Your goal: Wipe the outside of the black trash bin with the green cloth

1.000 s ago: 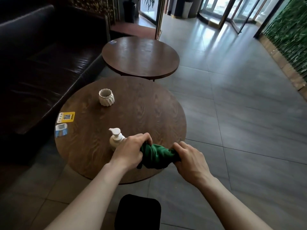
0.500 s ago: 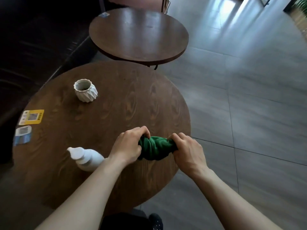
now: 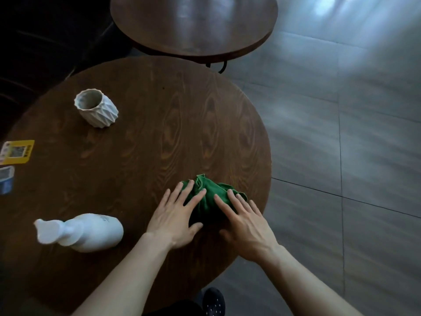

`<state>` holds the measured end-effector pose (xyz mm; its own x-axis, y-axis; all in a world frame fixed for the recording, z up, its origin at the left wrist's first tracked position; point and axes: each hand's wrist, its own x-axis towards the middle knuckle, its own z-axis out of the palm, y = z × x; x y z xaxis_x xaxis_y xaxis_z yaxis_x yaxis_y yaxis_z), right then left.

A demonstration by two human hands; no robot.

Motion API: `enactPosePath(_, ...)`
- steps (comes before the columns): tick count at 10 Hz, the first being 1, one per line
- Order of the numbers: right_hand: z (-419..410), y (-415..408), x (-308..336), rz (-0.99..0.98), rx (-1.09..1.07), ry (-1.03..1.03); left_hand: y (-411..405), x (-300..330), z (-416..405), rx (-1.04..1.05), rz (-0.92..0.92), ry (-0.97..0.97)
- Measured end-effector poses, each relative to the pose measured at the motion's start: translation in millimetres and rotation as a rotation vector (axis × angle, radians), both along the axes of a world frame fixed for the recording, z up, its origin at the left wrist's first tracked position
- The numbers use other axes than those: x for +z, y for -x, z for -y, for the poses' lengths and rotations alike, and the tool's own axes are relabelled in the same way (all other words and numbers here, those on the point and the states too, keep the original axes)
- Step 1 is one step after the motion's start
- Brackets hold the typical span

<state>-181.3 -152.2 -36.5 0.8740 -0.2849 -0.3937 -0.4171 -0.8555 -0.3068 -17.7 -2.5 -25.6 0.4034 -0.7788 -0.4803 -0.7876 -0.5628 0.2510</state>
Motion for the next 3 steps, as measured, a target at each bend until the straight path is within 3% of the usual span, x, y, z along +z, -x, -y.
enactPosePath(3,-6,9,33,-0.05,-0.084,0.052,-8,36,-23,0.006,0.036,0.027)
